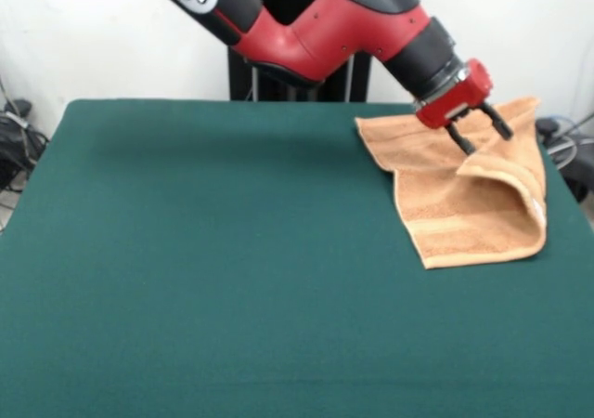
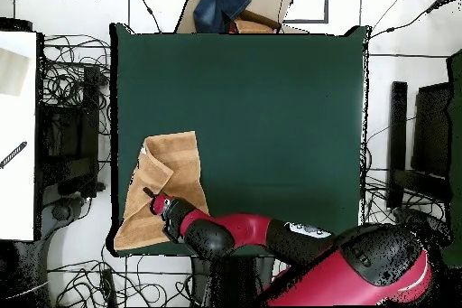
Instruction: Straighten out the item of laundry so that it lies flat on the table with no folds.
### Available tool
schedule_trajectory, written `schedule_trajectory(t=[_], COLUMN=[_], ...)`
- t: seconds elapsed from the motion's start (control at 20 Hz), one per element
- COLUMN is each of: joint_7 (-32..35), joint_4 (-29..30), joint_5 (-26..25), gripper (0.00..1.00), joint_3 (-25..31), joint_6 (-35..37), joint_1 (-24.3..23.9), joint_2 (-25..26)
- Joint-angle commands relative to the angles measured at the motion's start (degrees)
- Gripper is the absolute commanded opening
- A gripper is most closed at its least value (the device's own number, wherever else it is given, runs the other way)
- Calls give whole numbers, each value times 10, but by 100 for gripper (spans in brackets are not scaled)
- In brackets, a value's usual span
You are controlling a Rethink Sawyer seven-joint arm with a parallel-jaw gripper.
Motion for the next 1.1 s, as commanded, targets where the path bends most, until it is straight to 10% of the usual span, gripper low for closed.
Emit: schedule_trajectory(t=[0.05,1.1], joint_7=[103,107], joint_4=[-29,-55], joint_5=[43,31], gripper=[100,100], joint_3=[65,39], joint_6=[6,-66], joint_1=[-3,57], joint_2=[-10,32])
